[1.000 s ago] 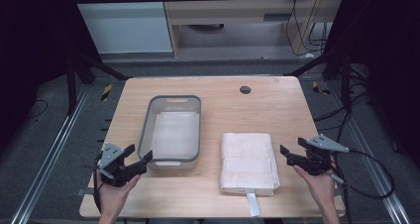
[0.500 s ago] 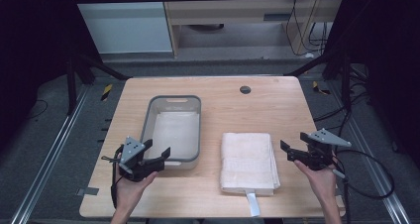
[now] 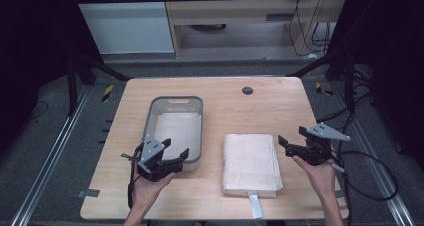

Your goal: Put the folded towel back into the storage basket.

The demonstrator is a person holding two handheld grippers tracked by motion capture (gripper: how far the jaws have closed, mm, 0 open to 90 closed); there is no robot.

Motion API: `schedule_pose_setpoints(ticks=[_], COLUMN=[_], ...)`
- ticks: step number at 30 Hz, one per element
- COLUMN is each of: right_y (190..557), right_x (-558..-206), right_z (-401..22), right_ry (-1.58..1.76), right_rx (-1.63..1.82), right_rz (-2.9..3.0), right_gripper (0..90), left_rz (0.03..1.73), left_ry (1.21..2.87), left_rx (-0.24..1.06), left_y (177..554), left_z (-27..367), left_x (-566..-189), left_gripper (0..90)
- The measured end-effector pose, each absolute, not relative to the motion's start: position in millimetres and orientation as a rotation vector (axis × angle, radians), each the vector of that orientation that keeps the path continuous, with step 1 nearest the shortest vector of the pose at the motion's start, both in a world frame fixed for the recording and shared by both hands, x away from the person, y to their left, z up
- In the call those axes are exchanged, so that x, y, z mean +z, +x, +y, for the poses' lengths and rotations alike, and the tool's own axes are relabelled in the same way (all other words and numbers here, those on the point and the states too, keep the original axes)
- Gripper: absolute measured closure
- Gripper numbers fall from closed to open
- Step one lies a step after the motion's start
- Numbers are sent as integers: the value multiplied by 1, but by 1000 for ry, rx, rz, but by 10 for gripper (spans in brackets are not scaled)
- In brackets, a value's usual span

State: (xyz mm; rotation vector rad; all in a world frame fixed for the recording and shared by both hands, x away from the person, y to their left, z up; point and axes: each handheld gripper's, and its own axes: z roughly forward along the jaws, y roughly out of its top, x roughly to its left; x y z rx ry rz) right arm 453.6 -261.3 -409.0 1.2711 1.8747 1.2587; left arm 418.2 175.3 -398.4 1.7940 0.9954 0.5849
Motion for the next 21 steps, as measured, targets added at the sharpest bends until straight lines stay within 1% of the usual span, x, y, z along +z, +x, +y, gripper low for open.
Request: schedule_pose_setpoints(ticks=[13,21], right_y=[467,471], right_x=[-408,-415], right_z=[-248,-245], right_ry=[1263,1271], right_rx=[1276,1289], right_rz=[1903,1919], right_gripper=[178,190], left_rz=[939,916], left_ry=[1840,1870], left_rx=[531,510], left_y=[420,418], left_z=[138,121], left_x=[-405,-410], left_gripper=[289,296])
